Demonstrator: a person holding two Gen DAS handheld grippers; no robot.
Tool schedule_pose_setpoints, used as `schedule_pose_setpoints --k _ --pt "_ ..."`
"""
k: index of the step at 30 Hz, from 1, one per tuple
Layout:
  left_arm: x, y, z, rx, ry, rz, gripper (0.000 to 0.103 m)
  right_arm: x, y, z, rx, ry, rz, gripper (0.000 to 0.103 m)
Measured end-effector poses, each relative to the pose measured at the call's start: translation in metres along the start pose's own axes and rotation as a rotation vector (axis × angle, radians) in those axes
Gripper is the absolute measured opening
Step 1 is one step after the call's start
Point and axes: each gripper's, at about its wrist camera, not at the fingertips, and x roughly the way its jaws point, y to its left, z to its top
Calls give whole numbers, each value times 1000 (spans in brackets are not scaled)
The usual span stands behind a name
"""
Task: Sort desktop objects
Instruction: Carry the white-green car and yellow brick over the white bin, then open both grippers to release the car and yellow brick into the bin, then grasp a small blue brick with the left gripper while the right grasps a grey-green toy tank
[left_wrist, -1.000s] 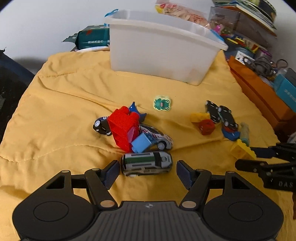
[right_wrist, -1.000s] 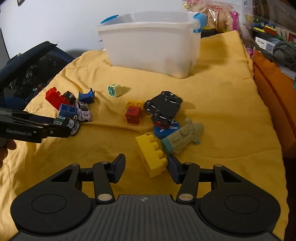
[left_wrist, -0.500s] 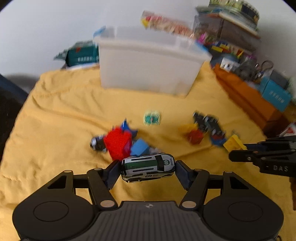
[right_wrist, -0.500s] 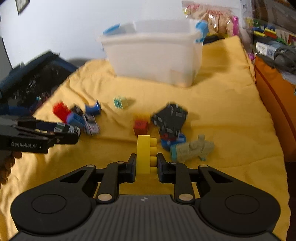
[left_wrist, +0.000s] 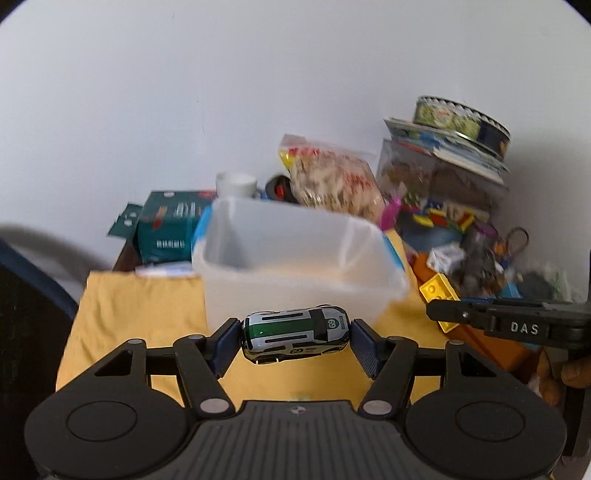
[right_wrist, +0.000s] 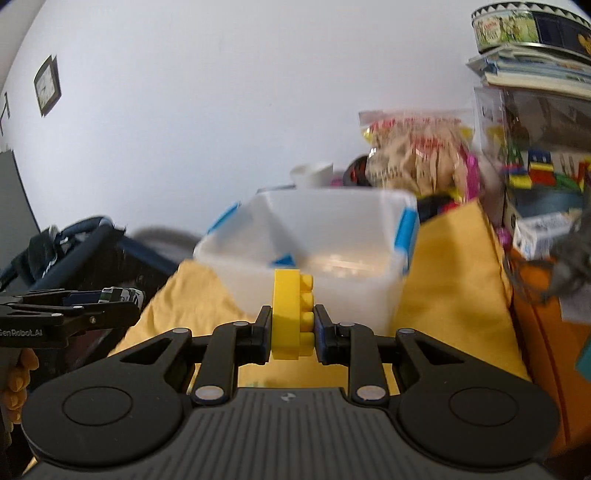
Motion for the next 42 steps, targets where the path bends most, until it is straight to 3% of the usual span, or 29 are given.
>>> schedule_pose_setpoints --k 8,15,16,17,18,19,20,25,29,36,42 --pt "62 14 62 -4 -6 38 67 49 -13 49 -2 15 -36 25" --pt "115 20 101 12 27 67 68 91 -21 69 -9 69 -79 25" --pt "121 20 103 12 31 78 68 97 -22 70 -5 79 -86 29" --pt "127 20 104 24 38 96 69 102 -23 71 -13 87 -98 45" --pt "131 19 104 44 41 118 72 106 -23 71 -24 91 -112 54" --pt "134 19 102 66 46 142 73 108 -24 71 -27 89 -117 61" --pt "134 19 100 79 51 150 73 107 -24 71 -29 89 -117 59" --pt "105 29 73 92 49 121 73 64 -25 58 -29 18 -75 59" --pt "58 34 28 60 49 68 73 23 -22 18 -57 11 -63 59" --pt "2 24 -80 10 150 56 73 -16 -19 -88 -68 165 -108 59" --pt "6 8 -136 11 265 46 73 -11 -24 -137 -53 279 -152 57"
